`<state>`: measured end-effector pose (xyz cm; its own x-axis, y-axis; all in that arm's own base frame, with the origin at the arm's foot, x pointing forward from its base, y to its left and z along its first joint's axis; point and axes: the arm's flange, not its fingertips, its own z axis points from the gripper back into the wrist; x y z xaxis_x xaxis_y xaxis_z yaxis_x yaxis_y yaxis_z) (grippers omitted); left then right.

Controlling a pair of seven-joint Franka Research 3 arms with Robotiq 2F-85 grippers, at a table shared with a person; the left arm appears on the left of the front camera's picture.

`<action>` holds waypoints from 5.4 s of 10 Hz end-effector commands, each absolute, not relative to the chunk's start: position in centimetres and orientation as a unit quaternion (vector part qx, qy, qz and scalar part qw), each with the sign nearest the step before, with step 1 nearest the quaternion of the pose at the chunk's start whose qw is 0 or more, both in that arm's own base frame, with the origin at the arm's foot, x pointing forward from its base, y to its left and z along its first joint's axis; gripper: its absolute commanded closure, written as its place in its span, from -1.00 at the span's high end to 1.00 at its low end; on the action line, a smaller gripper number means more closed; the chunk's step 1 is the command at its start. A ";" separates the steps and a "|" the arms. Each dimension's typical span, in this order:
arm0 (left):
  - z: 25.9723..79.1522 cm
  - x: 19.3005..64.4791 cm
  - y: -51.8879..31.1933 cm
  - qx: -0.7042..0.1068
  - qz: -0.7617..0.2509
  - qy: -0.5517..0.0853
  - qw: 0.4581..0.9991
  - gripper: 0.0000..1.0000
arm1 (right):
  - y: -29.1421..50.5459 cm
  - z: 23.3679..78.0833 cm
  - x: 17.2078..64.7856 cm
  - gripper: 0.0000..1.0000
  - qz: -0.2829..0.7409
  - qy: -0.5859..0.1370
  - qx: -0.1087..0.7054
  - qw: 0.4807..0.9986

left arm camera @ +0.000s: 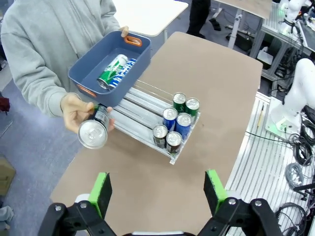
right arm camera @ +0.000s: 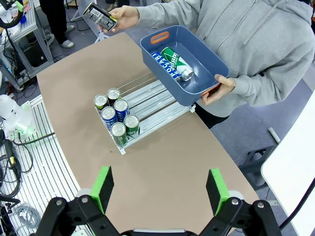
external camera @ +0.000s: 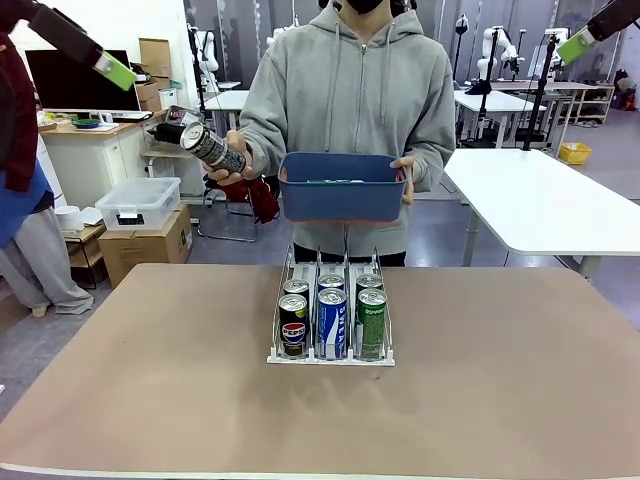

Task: Fill the beverage cans into the dispenser.
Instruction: Pick up the Pepsi coke handed by the human, then place the picked Pepsi coke in the line of the Automatic Can Dispenser with the same cans.

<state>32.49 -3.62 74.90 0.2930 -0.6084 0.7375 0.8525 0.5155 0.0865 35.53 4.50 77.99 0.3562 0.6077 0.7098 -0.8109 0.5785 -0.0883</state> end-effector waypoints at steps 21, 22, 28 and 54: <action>63.5 41.6 -7.9 -0.080 -0.386 -0.402 0.826 1.00 | 4.5 77.9 35.6 1.00 0.439 -0.361 0.146 0.810; 63.1 42.0 -7.9 -0.085 -0.386 -0.407 0.823 1.00 | 4.5 77.9 35.6 1.00 0.439 -0.361 0.146 0.810; 61.9 42.7 -7.8 -0.104 -0.366 -0.434 0.817 1.00 | 4.5 77.9 35.6 1.00 0.439 -0.361 0.146 0.810; 62.5 42.2 -7.6 -0.084 -0.366 -0.429 0.821 -1.00 | 4.5 77.9 35.6 1.00 0.439 -0.361 0.146 0.810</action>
<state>42.19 -7.82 62.42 0.3611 -0.5346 0.7641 0.6780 0.7131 0.1785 35.53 4.49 77.99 0.3565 0.6077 0.7097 -0.8106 0.5789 -0.0886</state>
